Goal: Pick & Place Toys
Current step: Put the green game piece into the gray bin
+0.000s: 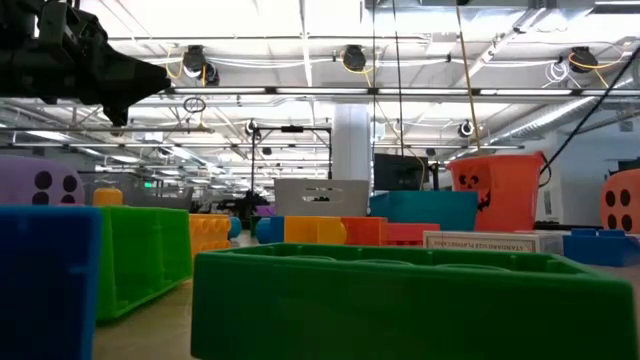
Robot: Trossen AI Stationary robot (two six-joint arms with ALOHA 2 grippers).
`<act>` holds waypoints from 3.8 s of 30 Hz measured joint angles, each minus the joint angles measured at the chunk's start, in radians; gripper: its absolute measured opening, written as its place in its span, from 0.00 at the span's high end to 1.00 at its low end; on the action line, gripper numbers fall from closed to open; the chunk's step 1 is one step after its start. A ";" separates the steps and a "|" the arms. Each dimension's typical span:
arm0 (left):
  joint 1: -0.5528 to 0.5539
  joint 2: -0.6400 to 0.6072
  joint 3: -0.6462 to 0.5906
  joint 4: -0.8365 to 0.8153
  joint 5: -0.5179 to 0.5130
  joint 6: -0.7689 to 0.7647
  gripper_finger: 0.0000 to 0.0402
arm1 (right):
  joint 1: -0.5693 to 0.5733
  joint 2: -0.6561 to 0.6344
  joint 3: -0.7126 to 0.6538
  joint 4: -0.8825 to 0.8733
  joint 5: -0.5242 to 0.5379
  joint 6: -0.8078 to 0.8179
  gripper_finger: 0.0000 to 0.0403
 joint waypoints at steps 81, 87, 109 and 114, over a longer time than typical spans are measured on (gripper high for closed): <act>0.092 0.900 0.909 -1.129 0.075 0.407 0.36 | -0.220 0.309 0.536 -0.549 -0.224 0.321 0.48; 0.100 1.006 0.909 -1.131 0.065 0.572 0.36 | -0.281 0.350 0.534 -0.621 -0.292 0.349 0.48; 0.294 1.299 0.908 -1.092 0.159 0.816 0.36 | -0.297 0.377 0.501 -0.815 -0.289 0.310 0.48; 0.312 1.325 0.908 -1.062 0.205 0.854 0.36 | -0.297 0.368 0.417 -0.767 -0.289 0.352 0.48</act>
